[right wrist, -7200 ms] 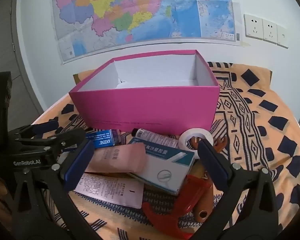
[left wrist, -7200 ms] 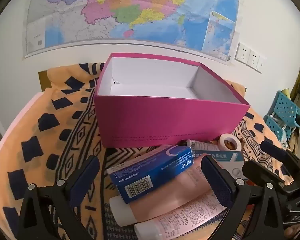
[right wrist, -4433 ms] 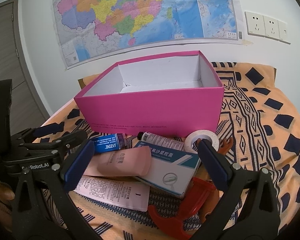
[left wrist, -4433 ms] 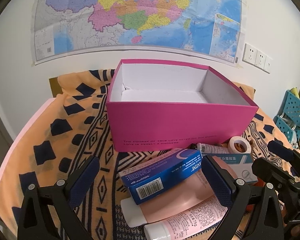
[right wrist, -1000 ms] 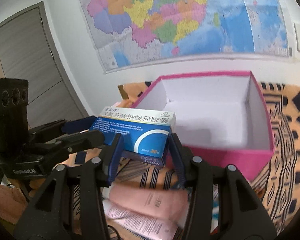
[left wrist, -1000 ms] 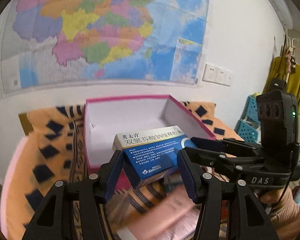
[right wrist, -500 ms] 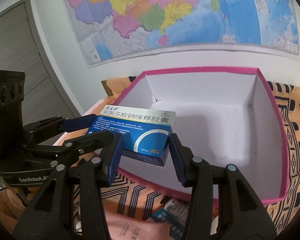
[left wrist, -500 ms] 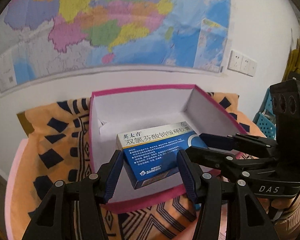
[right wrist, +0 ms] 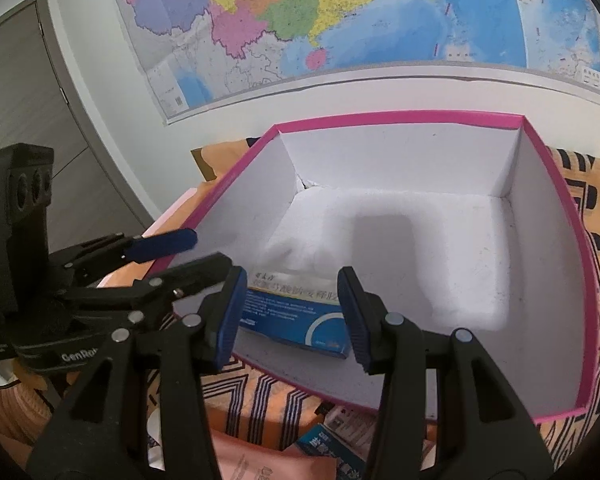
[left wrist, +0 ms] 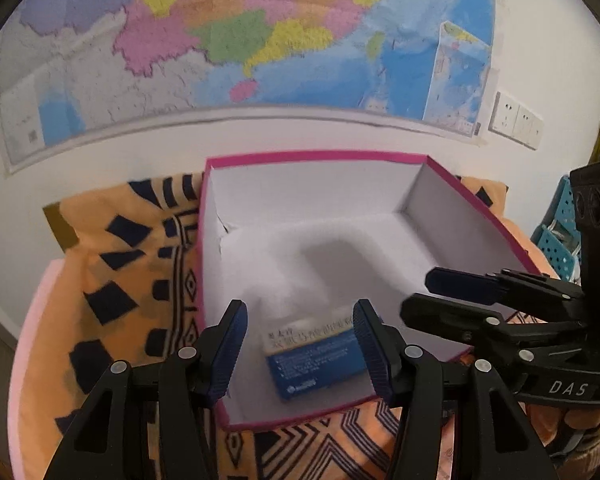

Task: Organize rigid objects
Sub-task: 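Lower the blue medicine box into the magenta box and open the right gripper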

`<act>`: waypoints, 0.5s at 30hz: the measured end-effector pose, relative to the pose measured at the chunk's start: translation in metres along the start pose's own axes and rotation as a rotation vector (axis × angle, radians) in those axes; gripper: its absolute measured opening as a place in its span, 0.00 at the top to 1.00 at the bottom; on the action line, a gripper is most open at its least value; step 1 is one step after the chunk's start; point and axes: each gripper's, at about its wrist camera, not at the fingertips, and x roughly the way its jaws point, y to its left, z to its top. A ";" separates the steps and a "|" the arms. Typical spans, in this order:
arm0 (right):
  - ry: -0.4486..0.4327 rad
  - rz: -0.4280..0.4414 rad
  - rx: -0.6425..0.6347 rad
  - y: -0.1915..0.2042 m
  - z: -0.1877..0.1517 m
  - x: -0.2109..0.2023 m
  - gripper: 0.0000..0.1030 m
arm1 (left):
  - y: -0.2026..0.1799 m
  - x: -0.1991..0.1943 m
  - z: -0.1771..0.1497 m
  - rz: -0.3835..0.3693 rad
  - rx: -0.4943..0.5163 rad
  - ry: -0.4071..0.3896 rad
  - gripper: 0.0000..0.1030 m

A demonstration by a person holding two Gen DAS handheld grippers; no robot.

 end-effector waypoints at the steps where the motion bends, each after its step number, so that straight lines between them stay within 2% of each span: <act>1: -0.007 -0.001 0.001 0.000 -0.001 -0.004 0.51 | 0.001 -0.003 0.000 0.001 -0.004 -0.006 0.45; 5: -0.042 0.014 -0.001 0.000 -0.008 -0.026 0.51 | 0.003 -0.025 -0.006 0.000 -0.003 -0.060 0.44; 9: -0.069 0.042 -0.023 0.004 -0.020 -0.050 0.49 | 0.005 -0.052 -0.022 -0.026 -0.009 -0.104 0.36; 12: -0.064 0.047 -0.034 0.006 -0.033 -0.064 0.49 | 0.007 -0.067 -0.038 -0.044 -0.017 -0.108 0.34; 15: -0.042 0.052 -0.018 0.002 -0.049 -0.071 0.48 | 0.007 -0.071 -0.056 -0.057 -0.020 -0.077 0.33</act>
